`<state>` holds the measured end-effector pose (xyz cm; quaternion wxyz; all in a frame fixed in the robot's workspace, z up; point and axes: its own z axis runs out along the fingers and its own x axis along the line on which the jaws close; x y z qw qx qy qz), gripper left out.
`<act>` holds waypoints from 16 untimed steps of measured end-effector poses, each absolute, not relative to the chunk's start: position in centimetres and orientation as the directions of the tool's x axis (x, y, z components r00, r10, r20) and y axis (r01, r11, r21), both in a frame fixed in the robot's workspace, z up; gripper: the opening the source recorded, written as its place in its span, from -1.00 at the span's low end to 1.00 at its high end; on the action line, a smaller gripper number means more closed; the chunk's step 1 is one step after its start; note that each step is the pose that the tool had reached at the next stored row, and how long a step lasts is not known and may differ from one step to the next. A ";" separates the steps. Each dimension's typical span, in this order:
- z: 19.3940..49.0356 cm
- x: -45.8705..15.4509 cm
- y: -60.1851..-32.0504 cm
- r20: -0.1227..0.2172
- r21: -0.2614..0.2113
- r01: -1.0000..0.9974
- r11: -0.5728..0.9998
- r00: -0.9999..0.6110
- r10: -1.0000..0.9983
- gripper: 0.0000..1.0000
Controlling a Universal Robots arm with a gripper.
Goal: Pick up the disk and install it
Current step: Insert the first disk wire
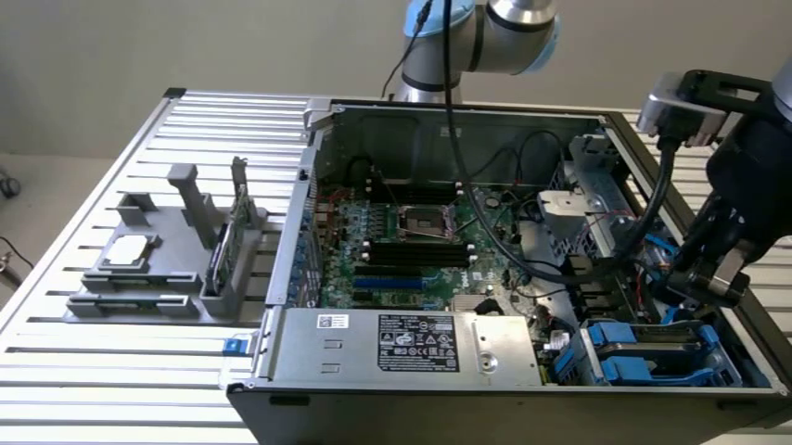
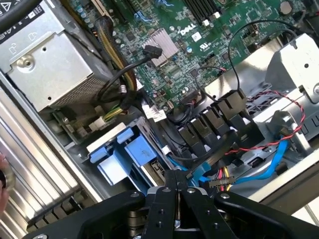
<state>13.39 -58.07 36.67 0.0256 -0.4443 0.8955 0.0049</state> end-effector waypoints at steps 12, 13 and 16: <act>36.1 13.4 -58.1 -0.062 -0.004 -0.670 0.742 -0.740 -0.669 -0.79; 36.1 13.4 -58.1 -0.062 -0.003 -0.658 0.753 -0.752 -0.656 -0.79; 35.9 13.4 -58.1 -0.063 -0.002 -0.619 0.785 -0.783 -0.618 -0.79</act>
